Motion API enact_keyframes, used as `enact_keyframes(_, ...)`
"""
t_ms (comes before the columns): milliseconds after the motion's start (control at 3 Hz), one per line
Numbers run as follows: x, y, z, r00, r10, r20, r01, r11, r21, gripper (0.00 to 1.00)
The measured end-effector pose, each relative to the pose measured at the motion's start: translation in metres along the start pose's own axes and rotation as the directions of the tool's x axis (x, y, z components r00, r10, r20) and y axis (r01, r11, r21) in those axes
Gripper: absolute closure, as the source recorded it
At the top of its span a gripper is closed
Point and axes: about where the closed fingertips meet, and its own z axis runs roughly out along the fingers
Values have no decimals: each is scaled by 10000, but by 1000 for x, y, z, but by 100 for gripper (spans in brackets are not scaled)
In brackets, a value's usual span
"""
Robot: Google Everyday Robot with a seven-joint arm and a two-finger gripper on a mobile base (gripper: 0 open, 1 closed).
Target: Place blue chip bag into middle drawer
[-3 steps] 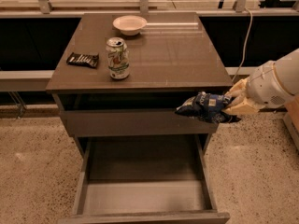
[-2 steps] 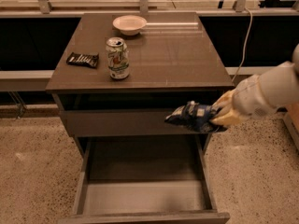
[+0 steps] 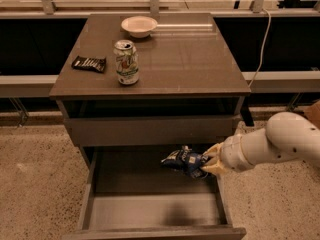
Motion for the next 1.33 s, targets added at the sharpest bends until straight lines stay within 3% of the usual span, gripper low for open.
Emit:
enact_keyframes(333,20,6,33,9998,75,160,-74,10000,-32,50)
enact_keyframes(1000,20,7,38,9998,77,192,-75,9999,-82,5)
enact_keyframes(1333,20,7,38,9998,73,196,-71,9999,-99,0)
